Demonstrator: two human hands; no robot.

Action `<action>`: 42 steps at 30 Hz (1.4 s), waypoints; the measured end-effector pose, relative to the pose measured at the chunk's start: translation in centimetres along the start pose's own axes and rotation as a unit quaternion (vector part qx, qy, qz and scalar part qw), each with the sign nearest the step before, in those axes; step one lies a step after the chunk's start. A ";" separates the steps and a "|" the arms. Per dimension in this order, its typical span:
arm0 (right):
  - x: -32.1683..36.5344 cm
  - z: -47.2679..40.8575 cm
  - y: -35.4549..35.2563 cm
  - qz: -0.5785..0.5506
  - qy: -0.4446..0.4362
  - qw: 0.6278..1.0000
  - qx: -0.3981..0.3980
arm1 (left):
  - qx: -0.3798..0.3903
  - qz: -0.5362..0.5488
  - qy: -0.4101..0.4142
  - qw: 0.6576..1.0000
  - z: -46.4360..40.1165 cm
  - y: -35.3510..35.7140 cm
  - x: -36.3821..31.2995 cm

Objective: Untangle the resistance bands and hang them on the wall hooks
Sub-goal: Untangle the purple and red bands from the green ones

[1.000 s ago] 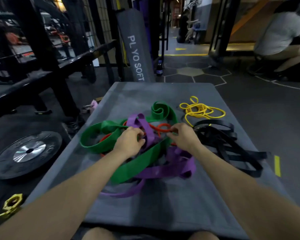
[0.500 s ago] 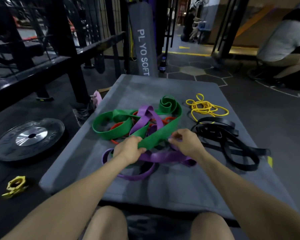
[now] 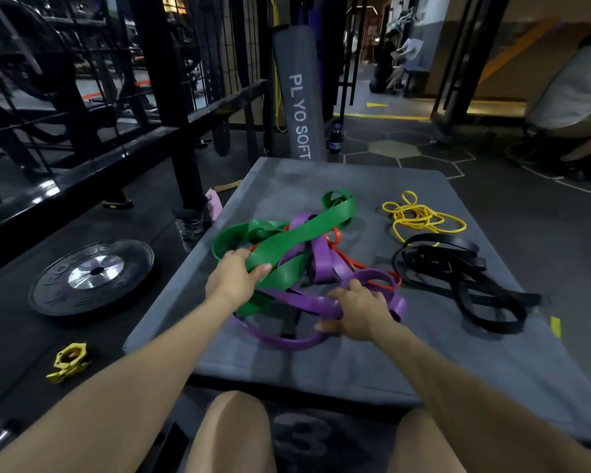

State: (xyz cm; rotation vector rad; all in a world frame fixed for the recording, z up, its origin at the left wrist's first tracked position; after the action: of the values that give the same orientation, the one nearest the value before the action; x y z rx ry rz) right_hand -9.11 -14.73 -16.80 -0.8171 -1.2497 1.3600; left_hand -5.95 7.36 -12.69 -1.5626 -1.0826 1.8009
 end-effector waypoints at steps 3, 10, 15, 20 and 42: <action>1.3 -0.5 0.3 -0.002 0.014 0.999 -0.032 | -0.005 0.025 -0.008 1.000 0.2 -0.9 0.8; 2.2 -0.2 0.5 0.049 0.053 0.992 -0.100 | -0.040 0.072 -0.022 0.996 0.8 -3.5 1.9; 0.0 0.3 -2.7 0.004 0.058 0.986 -0.154 | -0.060 0.090 -0.016 0.994 1.1 -4.3 1.7; -4.8 1.3 -4.0 -0.138 0.120 0.972 -0.148 | -0.074 0.073 -0.003 0.995 0.8 -4.6 1.6; 0.2 0.4 -10.1 -0.842 0.062 0.523 -0.118 | 0.030 0.339 -0.004 0.940 1.2 -3.9 -4.2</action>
State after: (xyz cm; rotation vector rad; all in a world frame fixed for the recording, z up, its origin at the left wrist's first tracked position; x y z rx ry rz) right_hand -7.02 -15.77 -6.94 0.3581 -1.3033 -0.5081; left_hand -6.76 5.82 -7.09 -2.0519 -0.4960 2.2357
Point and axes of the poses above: each hand's wrist, its own z-axis away from the middle knuckle, its own y-axis out of the palm, x = y × z, the point moved 6 cm from there along -z, towards the middle knuckle, and after that the axes turned 7 degrees about -y, right-handed, at the moved point
